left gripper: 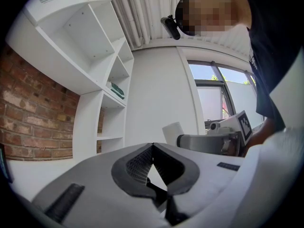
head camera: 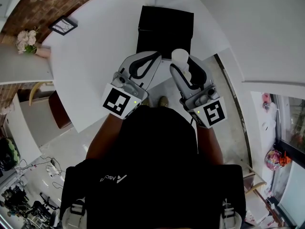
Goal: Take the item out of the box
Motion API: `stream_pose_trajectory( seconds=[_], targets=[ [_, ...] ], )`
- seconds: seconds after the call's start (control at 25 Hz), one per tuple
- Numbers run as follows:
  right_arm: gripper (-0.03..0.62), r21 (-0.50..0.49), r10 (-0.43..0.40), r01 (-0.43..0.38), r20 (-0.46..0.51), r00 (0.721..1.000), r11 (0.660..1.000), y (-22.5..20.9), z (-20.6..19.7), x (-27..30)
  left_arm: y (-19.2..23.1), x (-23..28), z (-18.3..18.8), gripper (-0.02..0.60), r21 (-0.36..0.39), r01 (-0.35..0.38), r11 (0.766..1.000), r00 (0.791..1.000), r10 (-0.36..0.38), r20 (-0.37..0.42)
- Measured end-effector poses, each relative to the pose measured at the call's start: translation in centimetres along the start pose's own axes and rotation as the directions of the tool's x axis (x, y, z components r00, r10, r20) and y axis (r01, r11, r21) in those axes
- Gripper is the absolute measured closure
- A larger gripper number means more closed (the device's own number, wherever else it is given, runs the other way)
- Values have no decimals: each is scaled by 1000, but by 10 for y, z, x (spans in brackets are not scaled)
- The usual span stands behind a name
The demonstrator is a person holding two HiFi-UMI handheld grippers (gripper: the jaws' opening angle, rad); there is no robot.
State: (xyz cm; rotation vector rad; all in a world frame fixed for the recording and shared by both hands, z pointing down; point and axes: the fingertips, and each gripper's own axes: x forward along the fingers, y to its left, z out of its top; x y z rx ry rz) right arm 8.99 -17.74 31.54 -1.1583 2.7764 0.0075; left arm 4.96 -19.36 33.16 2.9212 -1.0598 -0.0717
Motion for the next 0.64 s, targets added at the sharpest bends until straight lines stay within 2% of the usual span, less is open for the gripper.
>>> stream_pose_trajectory(
  seconds=[0.28, 0.64],
  targets=[
    [423, 3, 3, -3, -1, 1000, 1000, 0, 1, -2, -2, 1, 6, 583, 7, -3, 1000, 1000, 3, 27],
    [422, 2, 11, -11, -9, 1000, 1000, 1, -2, -2, -2, -1, 0, 583, 3, -2, 1000, 1000, 2, 6]
  ],
)
